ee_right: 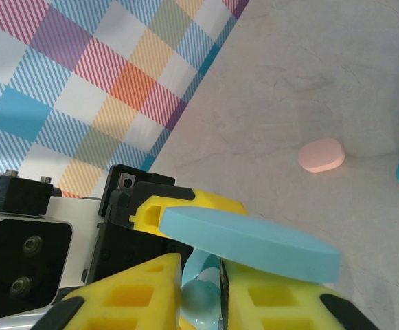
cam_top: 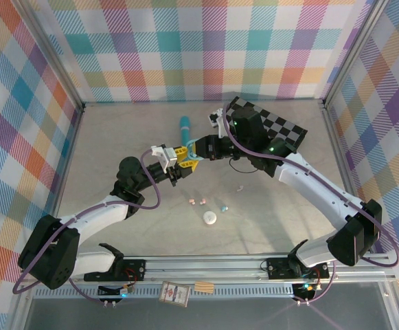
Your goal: Insert the wireless bluetooth earbuds into the charging case
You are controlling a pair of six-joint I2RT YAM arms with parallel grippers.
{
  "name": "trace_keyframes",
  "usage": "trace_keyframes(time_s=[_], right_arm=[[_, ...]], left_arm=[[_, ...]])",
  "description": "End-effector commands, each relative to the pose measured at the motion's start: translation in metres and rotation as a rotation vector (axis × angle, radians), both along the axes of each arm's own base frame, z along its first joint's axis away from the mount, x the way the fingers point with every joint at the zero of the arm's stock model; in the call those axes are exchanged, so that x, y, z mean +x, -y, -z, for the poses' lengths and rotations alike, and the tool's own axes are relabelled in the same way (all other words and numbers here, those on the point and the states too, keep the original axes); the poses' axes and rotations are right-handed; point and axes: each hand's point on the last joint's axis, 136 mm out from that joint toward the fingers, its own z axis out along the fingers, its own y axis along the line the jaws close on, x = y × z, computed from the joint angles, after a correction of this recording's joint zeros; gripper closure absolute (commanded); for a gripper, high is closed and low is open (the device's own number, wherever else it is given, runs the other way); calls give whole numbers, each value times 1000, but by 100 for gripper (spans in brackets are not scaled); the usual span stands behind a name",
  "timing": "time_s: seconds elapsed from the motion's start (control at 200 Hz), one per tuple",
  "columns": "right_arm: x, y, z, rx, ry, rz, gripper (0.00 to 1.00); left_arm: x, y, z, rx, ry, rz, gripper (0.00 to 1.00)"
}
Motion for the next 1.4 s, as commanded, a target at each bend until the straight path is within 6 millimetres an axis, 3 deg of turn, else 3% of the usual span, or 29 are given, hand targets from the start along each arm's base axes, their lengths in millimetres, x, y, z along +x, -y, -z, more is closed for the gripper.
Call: trace_keyframes(time_s=[0.0, 0.565, 0.94, 1.395], right_arm=[[-1, 1, 1, -17, -1, 3, 70], [3, 4, -16, -2, 52, 29, 63], [-4, 7, 1, -43, 18, 8, 59], [-6, 7, 11, -99, 39, -18, 62]], left_arm=[[-9, 2, -29, -30, 89, 25, 72], [-7, 3, -26, -29, 81, 27, 72], [-4, 2, -27, -33, 81, 7, 72], [-3, 2, -30, -37, 83, 7, 72]])
